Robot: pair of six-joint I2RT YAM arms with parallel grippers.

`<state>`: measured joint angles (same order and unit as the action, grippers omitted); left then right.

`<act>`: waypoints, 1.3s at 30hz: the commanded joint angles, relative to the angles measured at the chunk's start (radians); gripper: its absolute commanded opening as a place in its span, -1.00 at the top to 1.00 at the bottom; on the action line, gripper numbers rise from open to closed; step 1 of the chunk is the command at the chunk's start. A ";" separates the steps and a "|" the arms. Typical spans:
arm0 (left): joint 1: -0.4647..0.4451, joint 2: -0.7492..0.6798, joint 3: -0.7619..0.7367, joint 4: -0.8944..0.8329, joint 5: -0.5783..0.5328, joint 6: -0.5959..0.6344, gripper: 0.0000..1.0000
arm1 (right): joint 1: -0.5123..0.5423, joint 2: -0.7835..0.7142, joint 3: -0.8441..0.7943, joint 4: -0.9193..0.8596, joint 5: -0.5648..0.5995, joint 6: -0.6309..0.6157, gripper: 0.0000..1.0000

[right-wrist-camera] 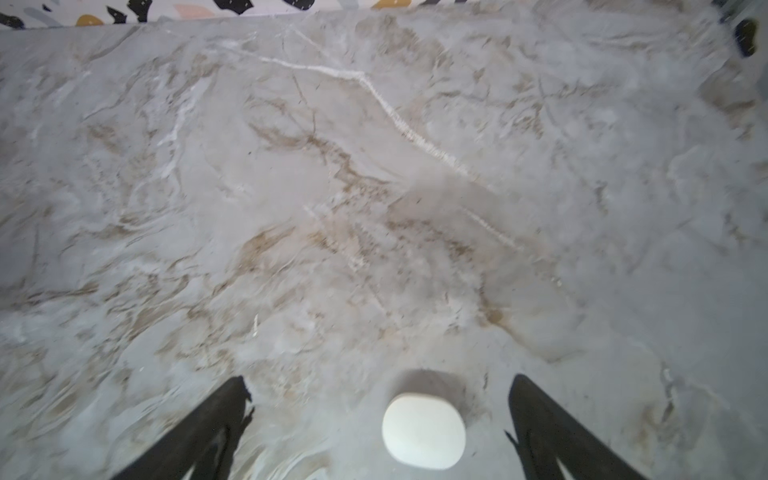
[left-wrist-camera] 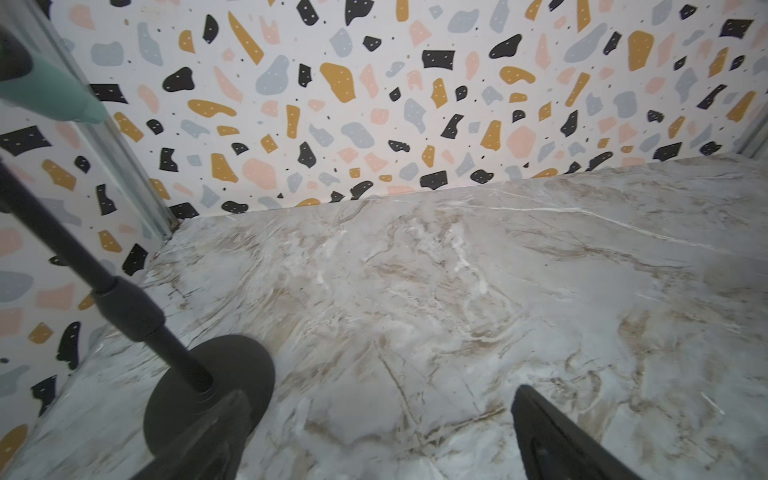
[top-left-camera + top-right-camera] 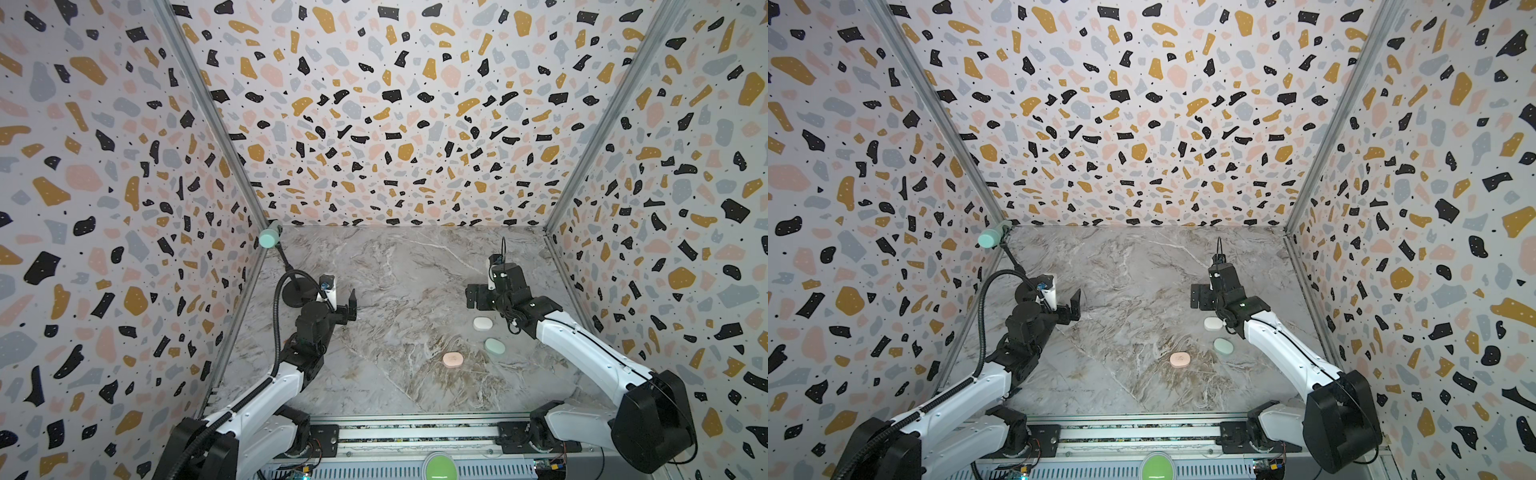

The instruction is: Insert the wireless bluetooth earbuds into the charging case

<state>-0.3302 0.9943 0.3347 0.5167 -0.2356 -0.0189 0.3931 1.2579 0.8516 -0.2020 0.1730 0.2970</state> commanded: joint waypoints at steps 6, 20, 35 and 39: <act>0.080 -0.033 -0.135 0.258 -0.045 0.047 -1.00 | -0.158 0.036 -0.248 0.564 -0.051 -0.286 -0.99; 0.190 0.146 -0.198 0.533 -0.027 0.061 -1.00 | -0.281 0.085 -0.580 1.189 -0.180 -0.332 -0.99; 0.242 0.391 -0.185 0.697 -0.001 0.023 -1.00 | -0.282 0.226 -0.651 1.452 -0.060 -0.313 -0.98; 0.252 0.397 -0.182 0.700 0.009 0.019 -1.00 | -0.289 0.227 -0.649 1.446 -0.065 -0.311 -0.98</act>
<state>-0.0872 1.3926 0.1459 1.1461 -0.2424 0.0097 0.1043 1.4921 0.1791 1.2125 0.0772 -0.0208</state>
